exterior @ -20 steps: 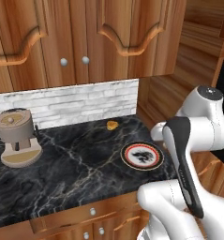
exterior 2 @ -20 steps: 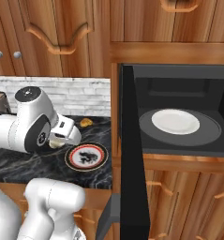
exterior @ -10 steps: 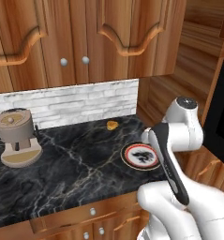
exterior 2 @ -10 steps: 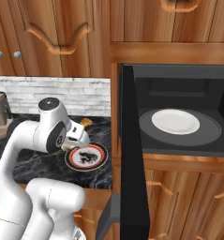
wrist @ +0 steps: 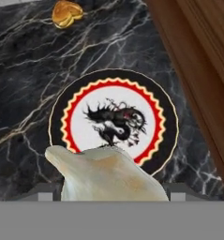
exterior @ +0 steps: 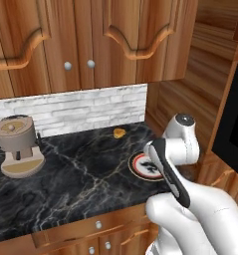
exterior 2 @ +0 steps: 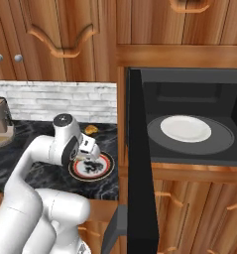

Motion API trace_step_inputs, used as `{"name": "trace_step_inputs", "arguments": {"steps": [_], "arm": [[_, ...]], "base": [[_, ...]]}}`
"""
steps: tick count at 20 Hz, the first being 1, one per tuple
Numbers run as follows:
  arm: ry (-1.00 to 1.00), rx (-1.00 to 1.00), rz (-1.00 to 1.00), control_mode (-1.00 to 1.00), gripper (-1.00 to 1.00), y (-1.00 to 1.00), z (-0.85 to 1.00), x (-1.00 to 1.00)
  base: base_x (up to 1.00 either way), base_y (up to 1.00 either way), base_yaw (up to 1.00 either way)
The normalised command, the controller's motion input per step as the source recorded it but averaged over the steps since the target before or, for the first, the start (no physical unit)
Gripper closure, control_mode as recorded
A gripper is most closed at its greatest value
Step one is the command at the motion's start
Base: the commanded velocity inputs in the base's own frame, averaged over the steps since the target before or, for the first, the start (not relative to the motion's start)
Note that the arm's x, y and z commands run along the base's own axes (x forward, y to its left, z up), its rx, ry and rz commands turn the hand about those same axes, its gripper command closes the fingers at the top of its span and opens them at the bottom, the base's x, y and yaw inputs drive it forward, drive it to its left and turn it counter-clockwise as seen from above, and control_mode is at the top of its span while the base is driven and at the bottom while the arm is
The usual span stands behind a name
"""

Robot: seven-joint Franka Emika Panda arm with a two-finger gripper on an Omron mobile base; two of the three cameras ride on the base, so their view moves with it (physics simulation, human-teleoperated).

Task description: Pick the garlic from the microwave and place it on plate located on the counter.

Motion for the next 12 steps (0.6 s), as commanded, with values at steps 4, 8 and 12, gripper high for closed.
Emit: {"name": "trace_step_inputs", "arguments": {"steps": [4,8,12], "arm": [[0.00,0.00,0.00,-1.00,1.00,0.00,-0.45,0.48],[0.01,0.00,0.00,-1.00,1.00,0.00,-0.41,0.30],[0.00,0.00,0.00,-1.00,1.00,0.00,-0.32,0.24]], "base": [[0.00,0.00,0.00],[0.00,0.00,0.00],[0.00,0.00,0.00]]}}
